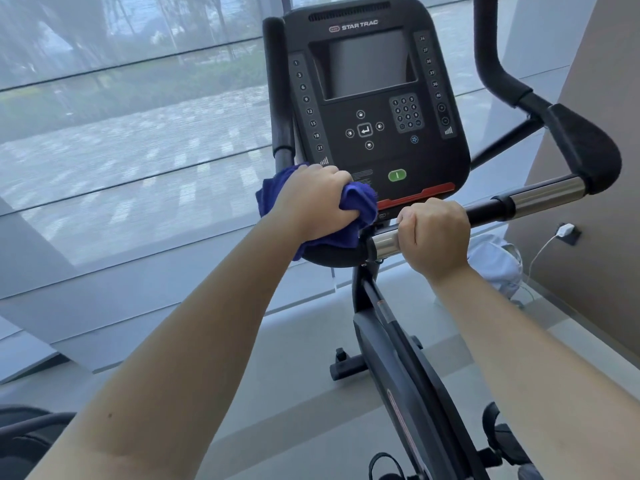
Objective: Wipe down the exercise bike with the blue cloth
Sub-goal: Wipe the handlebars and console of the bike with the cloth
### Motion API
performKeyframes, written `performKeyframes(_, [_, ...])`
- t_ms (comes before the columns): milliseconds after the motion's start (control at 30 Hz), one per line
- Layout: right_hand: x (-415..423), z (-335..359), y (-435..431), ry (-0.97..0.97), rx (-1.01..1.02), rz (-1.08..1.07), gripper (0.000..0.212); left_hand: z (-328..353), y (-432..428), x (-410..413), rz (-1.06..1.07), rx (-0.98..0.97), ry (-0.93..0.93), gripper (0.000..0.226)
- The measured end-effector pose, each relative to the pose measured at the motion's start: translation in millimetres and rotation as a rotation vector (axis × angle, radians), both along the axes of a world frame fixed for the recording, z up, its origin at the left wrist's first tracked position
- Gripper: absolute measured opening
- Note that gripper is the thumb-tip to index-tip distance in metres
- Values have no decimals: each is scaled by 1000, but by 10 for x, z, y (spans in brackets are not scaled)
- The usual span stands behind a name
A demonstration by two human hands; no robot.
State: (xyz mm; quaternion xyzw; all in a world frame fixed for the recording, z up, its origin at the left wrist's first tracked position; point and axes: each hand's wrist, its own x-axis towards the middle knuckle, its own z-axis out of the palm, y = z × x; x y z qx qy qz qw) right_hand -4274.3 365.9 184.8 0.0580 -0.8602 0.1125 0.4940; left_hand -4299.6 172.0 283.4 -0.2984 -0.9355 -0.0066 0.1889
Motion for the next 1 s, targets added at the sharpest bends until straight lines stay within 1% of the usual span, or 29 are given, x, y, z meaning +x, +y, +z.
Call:
performKeyframes(200, [25, 33, -11, 21, 23, -20, 43, -167, -24, 321, -156, 138, 58, 54])
performKeyframes(333, [33, 38, -9, -12, 8, -5, 44, -290, -63, 447, -223, 193, 114, 53])
performKeyframes(433, [37, 45, -10, -31, 10, -4, 42, -291, -108, 460, -240, 168, 102, 61])
performKeyframes(533, [62, 63, -15, -43, 10, -2, 41, -205, -173, 471, -247, 90, 11, 79])
performKeyframes(567, [69, 68, -18, -47, 10, -1, 41, -184, -187, 482, -245, 86, -16, 81])
performKeyframes(667, [91, 77, -24, -73, 9, 7, 41, -188, -201, 488, -238, 132, -20, 71])
performKeyframes(800, [134, 101, -20, -138, 43, -9, 41, -272, -213, 398, -281, 193, 130, 54])
performKeyframes(900, [188, 152, -36, -180, 105, -13, 37, -267, -270, 325, -345, 237, 180, 45])
performKeyframes(933, [197, 183, -42, -208, 90, -3, 35, -256, -295, 299, -355, 237, 183, 43])
performKeyframes(1000, [188, 231, -55, -286, -14, 17, 34, -231, -355, 240, -361, 236, 188, 42])
